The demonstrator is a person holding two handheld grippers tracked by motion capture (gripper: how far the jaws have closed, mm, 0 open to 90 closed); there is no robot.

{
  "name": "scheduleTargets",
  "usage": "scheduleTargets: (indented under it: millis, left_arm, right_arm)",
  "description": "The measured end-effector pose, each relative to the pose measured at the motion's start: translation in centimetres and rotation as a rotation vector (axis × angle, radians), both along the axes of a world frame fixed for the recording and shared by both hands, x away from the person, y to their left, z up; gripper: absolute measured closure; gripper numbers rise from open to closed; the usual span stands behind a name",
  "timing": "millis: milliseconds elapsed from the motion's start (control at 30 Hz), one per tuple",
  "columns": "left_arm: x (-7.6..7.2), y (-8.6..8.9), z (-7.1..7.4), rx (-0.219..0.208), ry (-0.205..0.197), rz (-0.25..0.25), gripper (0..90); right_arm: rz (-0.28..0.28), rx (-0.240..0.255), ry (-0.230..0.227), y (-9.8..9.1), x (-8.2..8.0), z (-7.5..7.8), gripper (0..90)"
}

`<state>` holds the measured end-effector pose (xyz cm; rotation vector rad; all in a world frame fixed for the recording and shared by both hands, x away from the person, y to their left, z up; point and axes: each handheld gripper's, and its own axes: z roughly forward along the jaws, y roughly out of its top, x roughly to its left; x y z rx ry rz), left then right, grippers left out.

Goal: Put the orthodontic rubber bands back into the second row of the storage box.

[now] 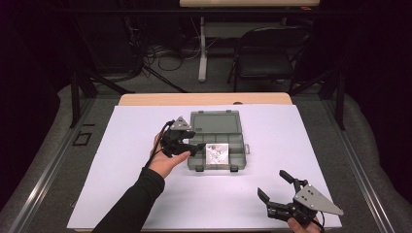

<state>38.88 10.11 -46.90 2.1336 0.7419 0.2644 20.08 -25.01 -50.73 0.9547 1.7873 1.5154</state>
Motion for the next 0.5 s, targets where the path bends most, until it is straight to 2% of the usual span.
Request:
scheduleTargets:
  millis: [133,367,433,500]
  left_arm:
    - [-0.2,0.9,0.0,-0.039,0.013,0.020,29.6]
    - [-0.9,2.5,0.4,-0.113,0.006,0.056,25.6]
    - [-1.1,2.8,0.5,-0.106,0.003,0.080,25.0]
    - [-1.3,3.2,0.7,-0.126,0.005,0.071,21.8]
  right_arm:
    - [0.001,-0.001,-0.001,0.1,0.0,0.0,10.0]
    - [-0.001,-0.002,-0.003,0.0,0.0,0.0,9.9]
    - [0.000,-0.004,-0.004,0.1,0.0,0.0,9.9]
    - [0.000,-0.001,-0.006,0.1,0.0,0.0,9.9]
